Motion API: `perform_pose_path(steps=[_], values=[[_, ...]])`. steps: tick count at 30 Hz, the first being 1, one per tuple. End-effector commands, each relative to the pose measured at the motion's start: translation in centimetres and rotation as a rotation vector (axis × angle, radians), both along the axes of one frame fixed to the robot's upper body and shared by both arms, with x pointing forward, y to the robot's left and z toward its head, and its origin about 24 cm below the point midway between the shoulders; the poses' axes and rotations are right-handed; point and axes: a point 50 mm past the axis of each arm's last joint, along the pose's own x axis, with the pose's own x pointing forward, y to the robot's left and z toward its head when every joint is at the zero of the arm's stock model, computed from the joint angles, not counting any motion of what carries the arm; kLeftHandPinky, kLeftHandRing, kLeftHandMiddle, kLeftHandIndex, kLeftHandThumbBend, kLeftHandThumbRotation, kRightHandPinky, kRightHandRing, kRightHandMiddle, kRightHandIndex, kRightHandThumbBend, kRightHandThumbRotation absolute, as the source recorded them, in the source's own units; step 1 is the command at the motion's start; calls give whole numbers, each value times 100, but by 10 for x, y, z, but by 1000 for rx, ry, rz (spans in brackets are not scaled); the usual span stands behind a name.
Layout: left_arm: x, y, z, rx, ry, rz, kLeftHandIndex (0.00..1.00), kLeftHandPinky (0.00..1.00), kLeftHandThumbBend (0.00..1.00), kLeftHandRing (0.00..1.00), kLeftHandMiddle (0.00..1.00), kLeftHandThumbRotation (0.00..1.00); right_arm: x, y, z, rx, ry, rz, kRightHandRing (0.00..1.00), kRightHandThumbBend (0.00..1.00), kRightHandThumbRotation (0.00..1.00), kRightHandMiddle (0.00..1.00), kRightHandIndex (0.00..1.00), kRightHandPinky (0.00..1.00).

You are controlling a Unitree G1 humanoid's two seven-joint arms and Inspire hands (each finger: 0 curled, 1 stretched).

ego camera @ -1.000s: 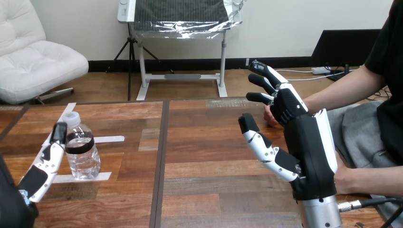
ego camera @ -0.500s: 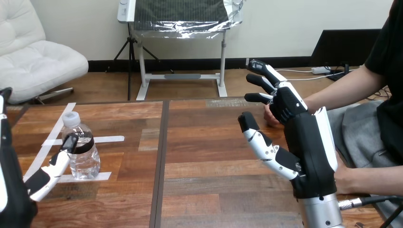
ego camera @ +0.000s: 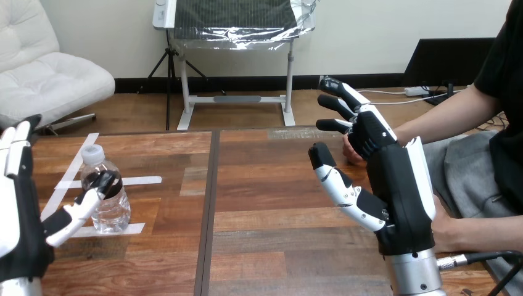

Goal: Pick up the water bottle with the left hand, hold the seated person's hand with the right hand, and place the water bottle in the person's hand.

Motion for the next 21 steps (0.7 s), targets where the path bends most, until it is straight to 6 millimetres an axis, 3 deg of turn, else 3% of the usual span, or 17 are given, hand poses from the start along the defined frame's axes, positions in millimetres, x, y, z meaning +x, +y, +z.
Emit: perform_pose_path(steps=[1, 11, 21], values=[[20, -4, 9, -96, -2, -63, 89, 89, 89, 89, 90, 76, 12, 1, 16, -9, -78, 18, 85, 37, 34, 90, 84, 73], [28, -4, 6, -342, 88, -132, 95, 87, 97, 93, 95, 71, 13, 1, 16, -17, -79, 24, 85, 38, 36, 90, 84, 74], [37, -3, 4, -539, 173, -189, 100, 93, 100, 99, 100, 69, 14, 1, 16, -30, -74, 24, 85, 40, 39, 90, 83, 74]])
